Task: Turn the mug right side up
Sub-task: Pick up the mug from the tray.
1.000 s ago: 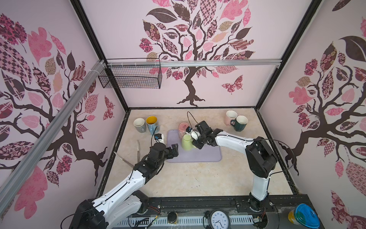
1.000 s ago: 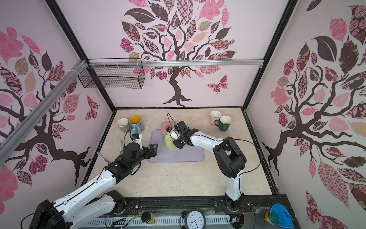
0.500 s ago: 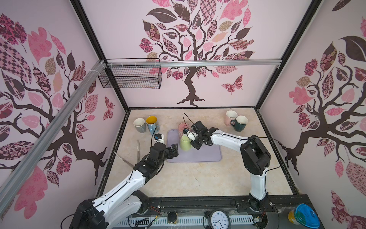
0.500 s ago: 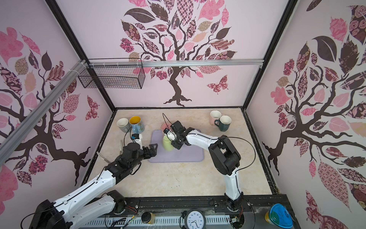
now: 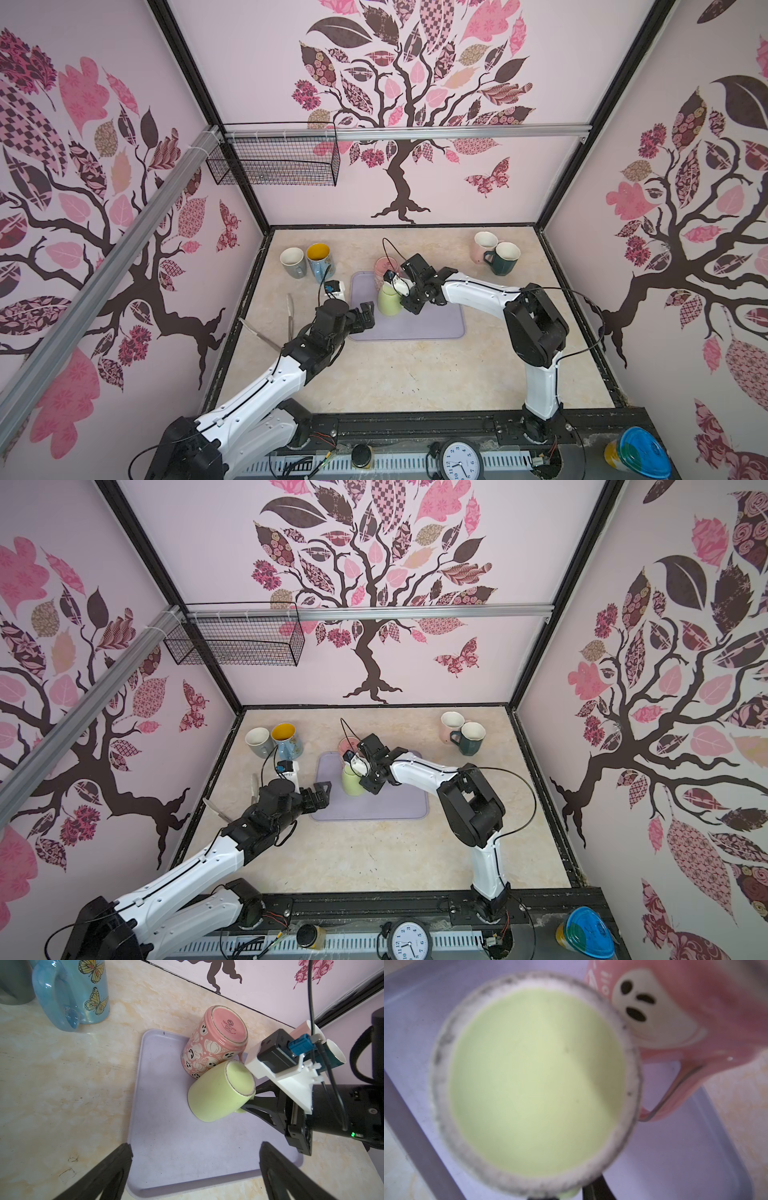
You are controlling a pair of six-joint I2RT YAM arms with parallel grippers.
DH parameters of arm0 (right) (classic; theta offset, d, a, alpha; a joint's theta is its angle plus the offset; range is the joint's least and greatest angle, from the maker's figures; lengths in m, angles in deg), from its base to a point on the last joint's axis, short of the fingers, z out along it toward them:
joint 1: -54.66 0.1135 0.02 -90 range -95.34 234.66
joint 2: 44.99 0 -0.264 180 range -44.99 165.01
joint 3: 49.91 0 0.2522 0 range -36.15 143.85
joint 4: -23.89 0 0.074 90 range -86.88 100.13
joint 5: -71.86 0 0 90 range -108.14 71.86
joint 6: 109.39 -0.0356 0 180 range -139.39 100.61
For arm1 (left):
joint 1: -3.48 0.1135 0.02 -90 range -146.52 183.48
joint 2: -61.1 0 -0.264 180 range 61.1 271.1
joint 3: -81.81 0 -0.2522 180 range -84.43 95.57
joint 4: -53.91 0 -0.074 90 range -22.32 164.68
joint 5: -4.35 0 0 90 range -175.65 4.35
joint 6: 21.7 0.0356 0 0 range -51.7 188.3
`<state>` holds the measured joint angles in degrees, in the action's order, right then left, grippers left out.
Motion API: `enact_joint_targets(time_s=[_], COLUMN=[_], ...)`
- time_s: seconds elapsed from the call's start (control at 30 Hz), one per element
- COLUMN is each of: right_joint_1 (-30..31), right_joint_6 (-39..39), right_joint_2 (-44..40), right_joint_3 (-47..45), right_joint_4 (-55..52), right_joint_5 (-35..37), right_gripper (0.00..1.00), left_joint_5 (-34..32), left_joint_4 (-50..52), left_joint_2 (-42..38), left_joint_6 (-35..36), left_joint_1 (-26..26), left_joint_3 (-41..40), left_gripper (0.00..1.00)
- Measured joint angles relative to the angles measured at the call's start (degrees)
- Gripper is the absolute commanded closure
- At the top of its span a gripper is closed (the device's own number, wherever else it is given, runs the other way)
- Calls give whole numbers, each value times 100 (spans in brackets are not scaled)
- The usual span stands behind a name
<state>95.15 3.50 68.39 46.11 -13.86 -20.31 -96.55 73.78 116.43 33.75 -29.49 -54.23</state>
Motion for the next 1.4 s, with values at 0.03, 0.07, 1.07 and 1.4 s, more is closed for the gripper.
enact_joint_targets(time_s=[0.03,0.07,1.07,1.4], right_joint_1=[0,0,-17,-20], right_joint_6=[-15,-26,-1674,-2201], right_joint_2=[0,0,-763,-1182], right_joint_3=[0,2,-1357,-1871], right_joint_4=[-4,7,1075,1202], right_joint_5=[9,20,-566,-793], right_gripper=[93,97,100,100], left_joint_5=[0,0,7,48], left_joint_4=[-2,-2,-7,-11], left_joint_2=[0,0,94,168], left_joint_6=[0,0,-15,-15], left_joint_1=[0,0,0,0], left_joint_3=[0,0,0,0], left_gripper=[2,2,2,2])
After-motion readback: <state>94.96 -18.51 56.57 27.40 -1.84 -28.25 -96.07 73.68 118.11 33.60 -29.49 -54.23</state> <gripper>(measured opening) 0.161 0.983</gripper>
